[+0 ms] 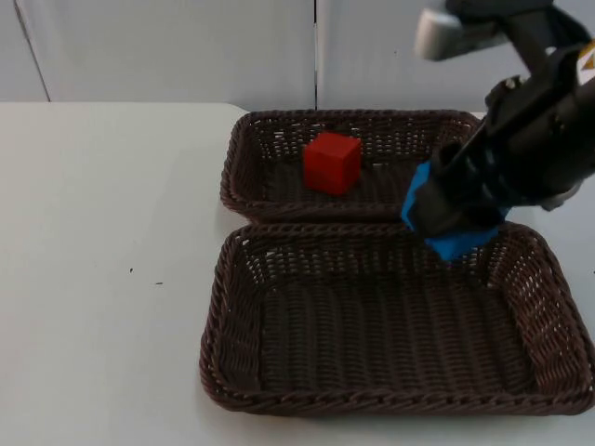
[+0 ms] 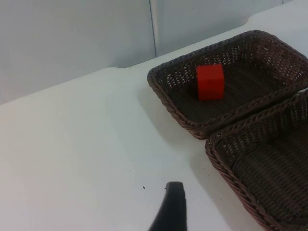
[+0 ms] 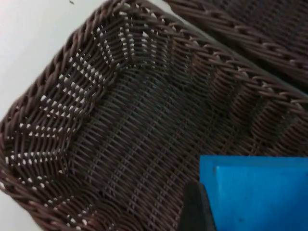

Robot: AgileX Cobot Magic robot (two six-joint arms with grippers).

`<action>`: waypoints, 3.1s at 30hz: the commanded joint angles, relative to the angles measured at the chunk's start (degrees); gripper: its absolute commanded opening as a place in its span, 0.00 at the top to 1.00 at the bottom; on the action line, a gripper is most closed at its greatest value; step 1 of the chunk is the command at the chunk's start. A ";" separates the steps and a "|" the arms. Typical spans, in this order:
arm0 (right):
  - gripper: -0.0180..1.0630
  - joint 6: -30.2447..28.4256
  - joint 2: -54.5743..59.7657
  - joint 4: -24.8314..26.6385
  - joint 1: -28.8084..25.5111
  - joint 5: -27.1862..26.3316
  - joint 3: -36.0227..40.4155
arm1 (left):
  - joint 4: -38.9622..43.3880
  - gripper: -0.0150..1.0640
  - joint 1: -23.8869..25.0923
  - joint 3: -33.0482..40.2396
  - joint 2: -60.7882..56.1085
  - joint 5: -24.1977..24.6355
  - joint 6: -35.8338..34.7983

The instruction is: Pick up one cube with the left hand and place it into the upper basket. Pick up one cube with the right hand and place it into the lower basket.

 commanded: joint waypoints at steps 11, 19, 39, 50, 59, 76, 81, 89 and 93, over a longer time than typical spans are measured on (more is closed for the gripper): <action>0.98 -0.92 10.80 1.83 0.34 -7.27 -0.36 | 0.09 0.31 -0.24 0.24 -0.40 -0.50 -0.45; 0.98 -0.92 14.84 1.73 0.34 -9.56 -0.36 | 0.09 0.31 -0.24 0.24 -0.40 -0.50 -0.45; 0.70 -2.30 17.90 1.35 0.34 -10.46 -0.36 | 0.09 0.31 -0.24 0.24 -0.40 -0.50 -0.45; 0.44 -2.30 17.90 1.35 0.34 -10.59 -0.36 | 0.09 0.31 -0.24 0.24 -0.40 -0.39 -0.45; 0.44 -2.30 17.90 1.35 0.34 -11.45 -0.36 | 0.09 0.31 -0.24 0.24 -0.40 -0.17 -0.45; 0.44 -2.30 6.48 1.35 0.34 -5.67 -0.36 | 0.09 0.31 -0.24 0.24 -0.40 -1.30 -0.45; 0.44 -2.30 -0.54 1.35 0.34 -2.30 -0.36 | 0.09 0.31 -0.24 0.24 -0.40 -1.30 -0.45; 0.44 -2.30 -14.06 1.57 0.34 2.03 -0.36 | -0.46 0.31 -0.24 0.24 -0.40 -2.33 -0.45; 0.44 -2.30 -18.73 1.57 0.34 3.01 -0.36 | -0.57 0.31 -0.24 0.24 -0.40 -2.43 -0.45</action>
